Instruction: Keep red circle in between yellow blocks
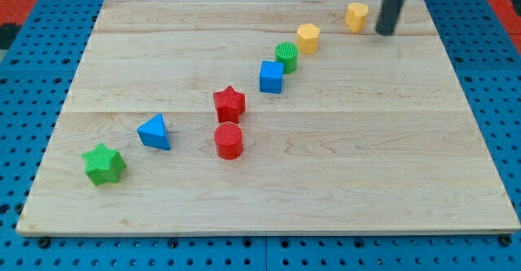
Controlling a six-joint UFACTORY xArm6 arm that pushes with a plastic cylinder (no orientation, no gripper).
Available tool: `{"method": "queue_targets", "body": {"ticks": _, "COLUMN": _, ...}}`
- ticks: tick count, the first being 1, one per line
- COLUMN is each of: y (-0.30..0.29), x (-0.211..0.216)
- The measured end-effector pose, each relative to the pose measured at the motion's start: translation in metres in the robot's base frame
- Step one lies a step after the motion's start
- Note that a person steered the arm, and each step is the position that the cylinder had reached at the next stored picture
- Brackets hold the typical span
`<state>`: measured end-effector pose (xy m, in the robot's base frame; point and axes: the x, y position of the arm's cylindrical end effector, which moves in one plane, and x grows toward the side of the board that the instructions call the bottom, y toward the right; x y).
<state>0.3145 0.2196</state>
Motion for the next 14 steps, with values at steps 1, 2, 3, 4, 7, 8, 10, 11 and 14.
{"method": "queue_targets", "body": {"ticks": 1, "y": 0.023, "x": 0.127}}
{"method": "queue_targets", "body": {"ticks": 2, "y": -0.010, "x": 0.187}}
{"method": "queue_targets", "body": {"ticks": 3, "y": -0.068, "x": 0.224}}
{"method": "queue_targets", "body": {"ticks": 4, "y": -0.089, "x": 0.229}}
{"method": "queue_targets", "body": {"ticks": 7, "y": -0.239, "x": 0.233}}
{"method": "queue_targets", "body": {"ticks": 8, "y": -0.263, "x": 0.223}}
{"method": "queue_targets", "body": {"ticks": 10, "y": -0.289, "x": 0.208}}
{"method": "queue_targets", "body": {"ticks": 11, "y": -0.228, "x": 0.160}}
{"method": "queue_targets", "body": {"ticks": 14, "y": -0.146, "x": 0.054}}
